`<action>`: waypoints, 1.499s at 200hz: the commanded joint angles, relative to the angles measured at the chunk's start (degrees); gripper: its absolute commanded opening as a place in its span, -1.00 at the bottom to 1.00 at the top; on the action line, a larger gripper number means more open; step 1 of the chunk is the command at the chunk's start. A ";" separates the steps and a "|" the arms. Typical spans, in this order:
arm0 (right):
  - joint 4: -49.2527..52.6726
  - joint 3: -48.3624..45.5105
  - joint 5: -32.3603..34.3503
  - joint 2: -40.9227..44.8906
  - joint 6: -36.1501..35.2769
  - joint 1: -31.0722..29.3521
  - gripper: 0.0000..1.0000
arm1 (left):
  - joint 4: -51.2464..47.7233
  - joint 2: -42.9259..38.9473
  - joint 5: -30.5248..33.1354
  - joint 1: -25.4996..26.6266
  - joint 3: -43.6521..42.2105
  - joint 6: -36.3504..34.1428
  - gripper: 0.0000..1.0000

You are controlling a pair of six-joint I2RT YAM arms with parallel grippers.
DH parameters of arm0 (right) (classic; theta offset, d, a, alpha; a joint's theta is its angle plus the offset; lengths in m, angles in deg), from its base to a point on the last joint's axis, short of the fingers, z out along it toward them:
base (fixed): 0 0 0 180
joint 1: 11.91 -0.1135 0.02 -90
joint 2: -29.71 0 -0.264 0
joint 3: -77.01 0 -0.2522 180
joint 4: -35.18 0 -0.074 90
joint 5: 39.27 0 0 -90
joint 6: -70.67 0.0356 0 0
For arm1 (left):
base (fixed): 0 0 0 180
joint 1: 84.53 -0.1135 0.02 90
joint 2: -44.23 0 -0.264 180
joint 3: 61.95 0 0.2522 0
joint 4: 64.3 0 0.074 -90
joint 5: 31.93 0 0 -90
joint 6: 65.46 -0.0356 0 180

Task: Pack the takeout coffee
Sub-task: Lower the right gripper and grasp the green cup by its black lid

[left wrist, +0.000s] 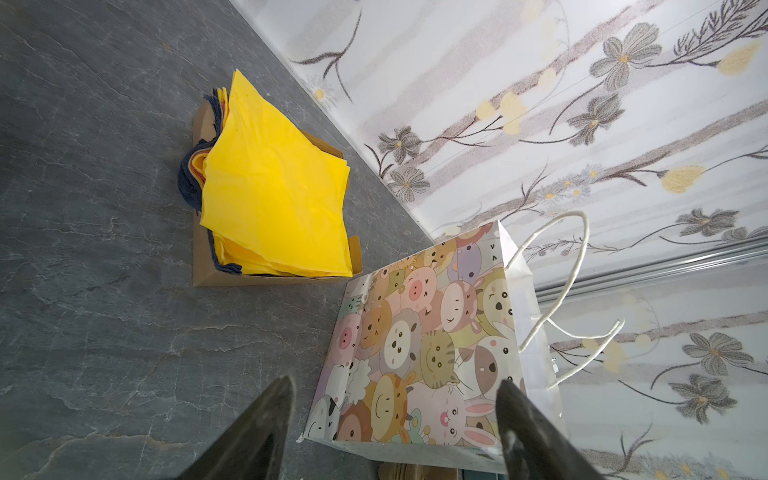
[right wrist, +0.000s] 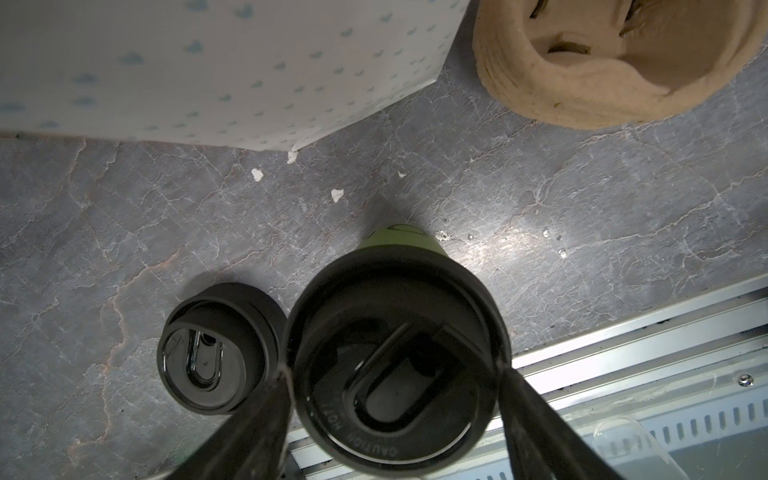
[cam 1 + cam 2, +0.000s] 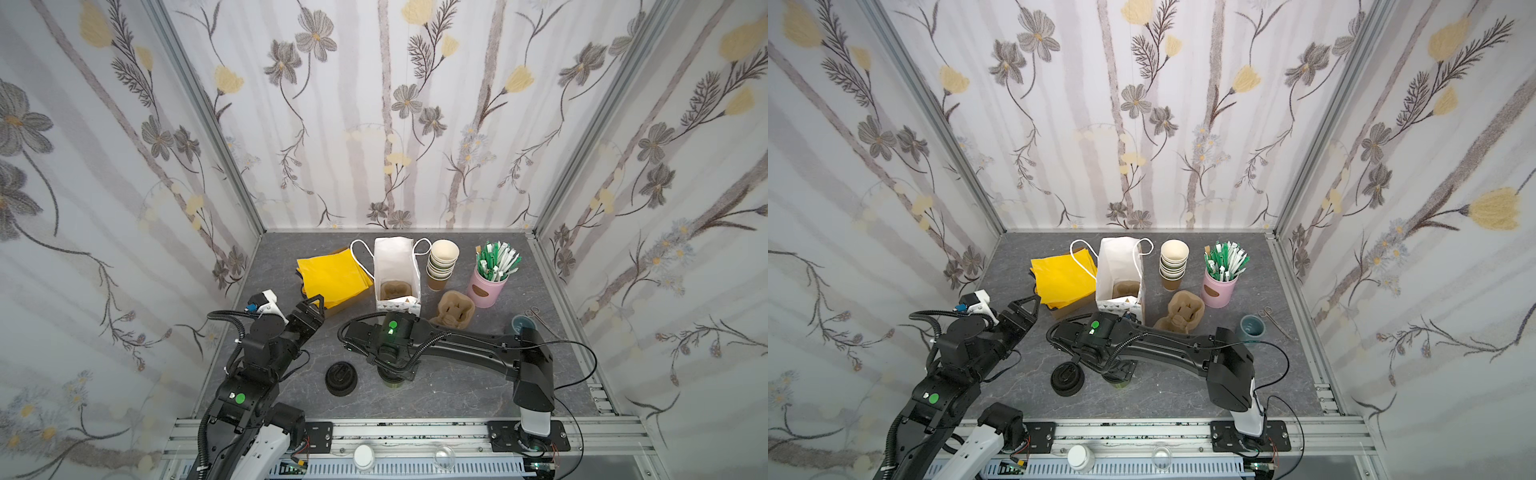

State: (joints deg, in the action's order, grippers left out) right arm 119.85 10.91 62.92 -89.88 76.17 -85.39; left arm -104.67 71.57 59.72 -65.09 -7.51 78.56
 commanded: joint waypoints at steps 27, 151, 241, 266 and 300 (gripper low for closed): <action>-0.86 -0.48 -0.41 -0.64 1.52 0.04 0.57 | 0.86 0.28 0.64 0.01 0.44 -0.10 0.46; -0.90 -0.74 -0.94 -1.02 1.44 0.12 0.51 | 0.92 0.66 0.49 -0.01 0.86 -0.05 0.46; 1.27 -0.56 -0.50 0.75 1.36 -0.66 0.46 | 0.95 0.79 0.71 -0.01 0.97 -0.41 0.46; 2.60 -0.55 -0.52 1.59 1.35 -1.50 0.46 | 0.95 0.49 0.90 -0.02 0.89 -0.54 0.46; 4.52 -0.47 -0.58 2.64 1.22 -2.61 0.46 | 0.95 0.18 1.09 0.04 0.60 -0.41 0.46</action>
State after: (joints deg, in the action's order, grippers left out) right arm 122.34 10.25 61.63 -88.24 76.19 -87.37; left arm -104.80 71.96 59.79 -65.09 -7.05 78.52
